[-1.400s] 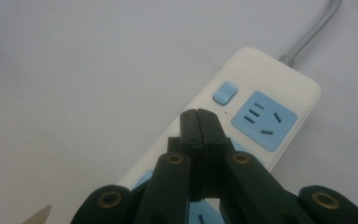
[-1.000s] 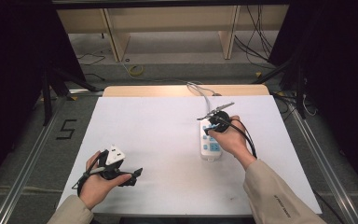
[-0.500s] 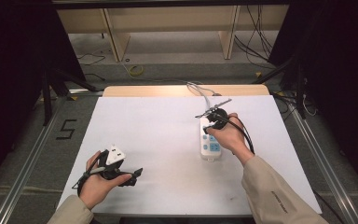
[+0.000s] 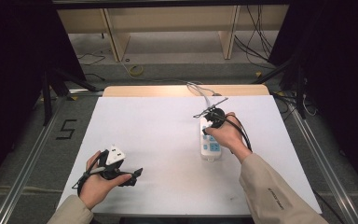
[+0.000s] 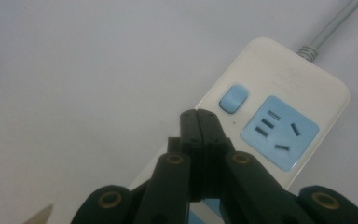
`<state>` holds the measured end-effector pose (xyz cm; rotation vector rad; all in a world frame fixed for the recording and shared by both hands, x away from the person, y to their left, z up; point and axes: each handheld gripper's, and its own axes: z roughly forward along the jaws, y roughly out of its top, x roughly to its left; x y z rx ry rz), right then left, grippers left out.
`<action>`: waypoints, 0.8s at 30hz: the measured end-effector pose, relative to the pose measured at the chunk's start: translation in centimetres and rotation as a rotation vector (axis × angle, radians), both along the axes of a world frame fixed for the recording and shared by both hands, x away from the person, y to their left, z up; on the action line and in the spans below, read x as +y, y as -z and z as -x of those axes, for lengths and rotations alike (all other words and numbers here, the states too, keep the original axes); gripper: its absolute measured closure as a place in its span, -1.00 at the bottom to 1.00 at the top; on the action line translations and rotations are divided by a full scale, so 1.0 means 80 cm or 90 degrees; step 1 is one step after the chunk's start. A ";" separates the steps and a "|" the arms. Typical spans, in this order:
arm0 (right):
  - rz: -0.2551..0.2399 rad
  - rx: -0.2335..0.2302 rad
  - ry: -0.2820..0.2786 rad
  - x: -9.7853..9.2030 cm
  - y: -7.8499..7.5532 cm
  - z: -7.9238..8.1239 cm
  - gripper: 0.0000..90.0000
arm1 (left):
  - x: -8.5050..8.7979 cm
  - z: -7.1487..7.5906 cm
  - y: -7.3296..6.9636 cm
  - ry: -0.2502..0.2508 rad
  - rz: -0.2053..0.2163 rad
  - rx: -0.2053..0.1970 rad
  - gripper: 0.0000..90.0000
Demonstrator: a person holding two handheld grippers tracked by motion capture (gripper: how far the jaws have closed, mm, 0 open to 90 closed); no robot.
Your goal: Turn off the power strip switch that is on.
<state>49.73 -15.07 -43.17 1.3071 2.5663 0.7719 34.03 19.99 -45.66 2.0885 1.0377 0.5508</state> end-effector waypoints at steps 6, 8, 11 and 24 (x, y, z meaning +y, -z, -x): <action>0.008 0.011 0.000 0.002 0.002 -0.004 1.00 | 0.000 0.000 0.000 0.001 -0.002 -0.001 -0.93; 0.012 0.016 -0.001 0.003 0.002 -0.005 1.00 | 0.000 0.000 -0.001 0.002 -0.003 -0.001 -0.93; 0.014 0.019 -0.002 0.004 0.002 -0.007 1.00 | 0.000 0.000 0.000 0.000 0.000 -0.002 -0.93; 0.033 0.041 -0.002 0.005 0.002 -0.013 1.00 | 0.000 -0.001 0.000 0.002 -0.003 0.000 -0.93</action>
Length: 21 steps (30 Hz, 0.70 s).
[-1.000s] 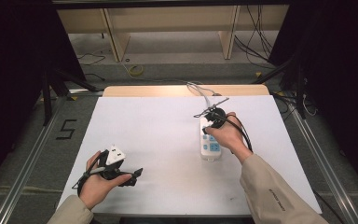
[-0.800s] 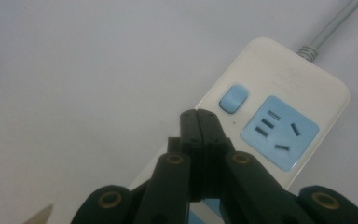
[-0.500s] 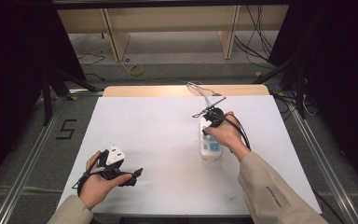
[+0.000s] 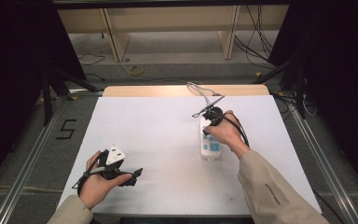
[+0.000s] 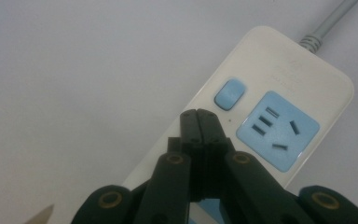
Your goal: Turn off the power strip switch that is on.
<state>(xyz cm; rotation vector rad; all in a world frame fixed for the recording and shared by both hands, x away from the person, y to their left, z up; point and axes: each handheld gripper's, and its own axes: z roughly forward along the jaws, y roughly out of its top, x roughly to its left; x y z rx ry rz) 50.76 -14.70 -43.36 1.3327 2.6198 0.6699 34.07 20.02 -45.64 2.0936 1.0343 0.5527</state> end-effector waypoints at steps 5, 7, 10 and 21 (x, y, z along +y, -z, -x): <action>0.002 0.007 -0.004 0.003 0.003 -0.001 1.00 | 0.000 0.000 0.000 -0.002 0.003 -0.001 -0.93; 0.006 0.011 -0.005 0.004 0.002 -0.001 1.00 | 0.000 0.000 0.000 0.000 0.000 0.000 -0.93; 0.010 0.015 -0.006 0.007 0.002 -0.001 1.00 | 0.000 0.000 0.000 0.000 0.000 0.000 -0.93; 0.028 0.034 -0.011 0.012 -0.001 -0.003 1.00 | 0.000 0.000 0.000 -0.002 0.002 -0.001 -0.93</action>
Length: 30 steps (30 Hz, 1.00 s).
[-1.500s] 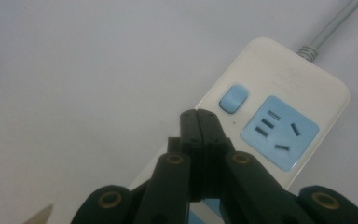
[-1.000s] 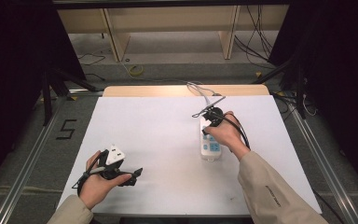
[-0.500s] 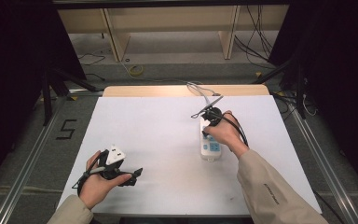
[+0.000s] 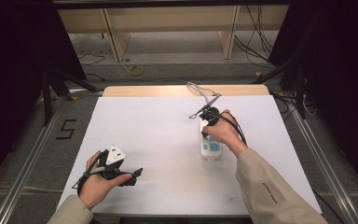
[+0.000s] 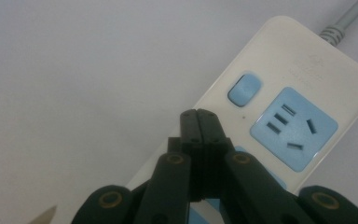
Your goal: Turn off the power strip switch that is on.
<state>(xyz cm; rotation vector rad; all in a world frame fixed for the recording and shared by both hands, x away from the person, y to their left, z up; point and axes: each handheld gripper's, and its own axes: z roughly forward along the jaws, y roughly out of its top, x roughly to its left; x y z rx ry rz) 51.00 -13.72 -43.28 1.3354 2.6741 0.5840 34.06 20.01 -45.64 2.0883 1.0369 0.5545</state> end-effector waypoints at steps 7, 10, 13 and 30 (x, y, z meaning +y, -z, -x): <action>0.000 0.008 0.007 0.000 0.000 -0.001 1.00 | 0.000 0.000 0.000 0.001 -0.001 0.000 -0.92; 0.001 0.011 0.010 0.000 0.000 -0.002 1.00 | 0.000 0.000 0.000 0.001 -0.003 0.000 -0.92; 0.008 0.012 0.008 0.001 -0.001 -0.002 1.00 | 0.000 0.000 0.000 0.001 -0.003 0.000 -0.92; 0.011 0.034 0.019 0.002 -0.002 -0.007 1.00 | 0.000 0.001 -0.001 0.001 -0.004 -0.001 -0.92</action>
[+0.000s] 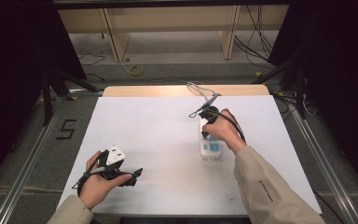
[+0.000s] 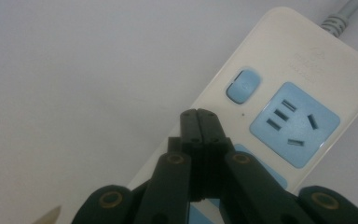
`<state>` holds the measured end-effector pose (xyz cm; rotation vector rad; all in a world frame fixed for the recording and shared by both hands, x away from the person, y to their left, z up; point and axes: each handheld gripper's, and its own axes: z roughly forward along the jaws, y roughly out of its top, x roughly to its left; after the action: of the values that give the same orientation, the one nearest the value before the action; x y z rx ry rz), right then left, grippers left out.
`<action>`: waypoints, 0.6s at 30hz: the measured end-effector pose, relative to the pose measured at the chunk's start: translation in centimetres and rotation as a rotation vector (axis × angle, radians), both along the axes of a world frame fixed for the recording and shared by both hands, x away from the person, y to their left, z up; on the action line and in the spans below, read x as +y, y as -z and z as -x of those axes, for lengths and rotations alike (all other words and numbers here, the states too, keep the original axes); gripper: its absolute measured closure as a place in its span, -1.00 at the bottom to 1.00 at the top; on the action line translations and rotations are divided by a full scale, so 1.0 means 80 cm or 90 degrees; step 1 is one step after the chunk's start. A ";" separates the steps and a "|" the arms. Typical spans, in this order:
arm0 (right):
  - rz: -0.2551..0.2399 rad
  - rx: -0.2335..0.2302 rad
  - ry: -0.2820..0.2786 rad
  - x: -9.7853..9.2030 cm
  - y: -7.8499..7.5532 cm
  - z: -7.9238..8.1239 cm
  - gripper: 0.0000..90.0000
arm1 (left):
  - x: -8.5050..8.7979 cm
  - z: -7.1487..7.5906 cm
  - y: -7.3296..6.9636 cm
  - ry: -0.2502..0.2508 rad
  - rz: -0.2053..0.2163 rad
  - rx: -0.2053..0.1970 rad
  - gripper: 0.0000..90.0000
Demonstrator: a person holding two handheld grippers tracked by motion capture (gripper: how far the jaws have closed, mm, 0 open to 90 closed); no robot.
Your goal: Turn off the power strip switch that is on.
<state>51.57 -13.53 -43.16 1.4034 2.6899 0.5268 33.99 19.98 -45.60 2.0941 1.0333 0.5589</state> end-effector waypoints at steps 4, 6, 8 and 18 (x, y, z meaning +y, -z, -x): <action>0.001 0.001 -0.002 0.000 0.000 -0.001 1.00 | 0.000 0.000 0.000 0.000 0.000 -0.001 -0.92; 0.002 0.002 -0.001 0.000 0.000 -0.001 1.00 | 0.000 0.000 0.000 0.000 0.000 -0.001 -0.92; 0.003 0.002 0.000 0.001 0.000 -0.001 1.00 | 0.000 0.000 0.000 0.000 -0.001 -0.001 -0.92; 0.004 0.007 0.003 0.002 0.000 -0.002 1.00 | 0.000 0.000 0.000 0.000 -0.001 -0.001 -0.92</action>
<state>51.72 -13.41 -43.15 1.4142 2.6943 0.5120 33.99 19.95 -45.60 2.0951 1.0320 0.5622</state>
